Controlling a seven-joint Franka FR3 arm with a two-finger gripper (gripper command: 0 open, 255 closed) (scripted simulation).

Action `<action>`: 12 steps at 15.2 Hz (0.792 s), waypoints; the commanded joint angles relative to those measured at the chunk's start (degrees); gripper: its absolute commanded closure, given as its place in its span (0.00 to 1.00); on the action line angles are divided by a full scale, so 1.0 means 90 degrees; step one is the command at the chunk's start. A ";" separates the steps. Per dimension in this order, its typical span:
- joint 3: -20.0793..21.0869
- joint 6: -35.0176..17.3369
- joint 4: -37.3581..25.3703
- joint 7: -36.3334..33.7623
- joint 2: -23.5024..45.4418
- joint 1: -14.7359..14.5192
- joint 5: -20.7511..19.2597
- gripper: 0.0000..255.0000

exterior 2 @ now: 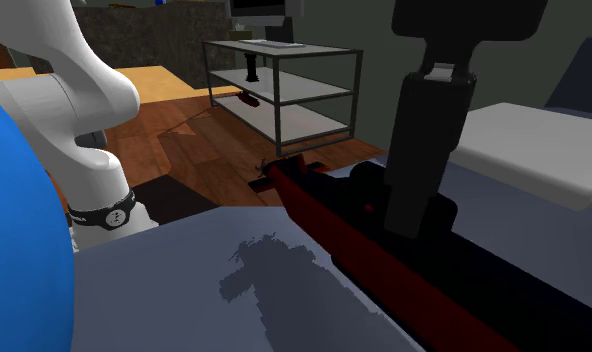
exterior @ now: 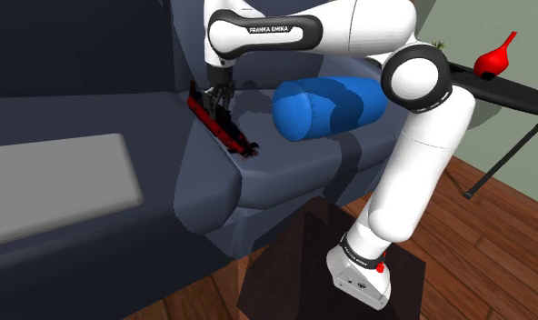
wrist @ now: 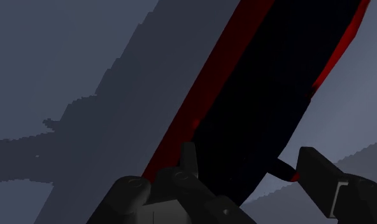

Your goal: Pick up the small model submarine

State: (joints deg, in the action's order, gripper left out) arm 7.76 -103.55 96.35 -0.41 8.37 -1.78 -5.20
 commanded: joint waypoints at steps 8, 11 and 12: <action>0.0010 0.0772 -0.0795 0.0043 0.0006 -0.0017 0.0009 1.00; 0.0013 0.0964 -0.1010 0.0053 0.0029 -0.0022 0.0007 1.00; 0.0013 0.0965 -0.1011 0.0053 0.0030 -0.0022 0.0007 1.00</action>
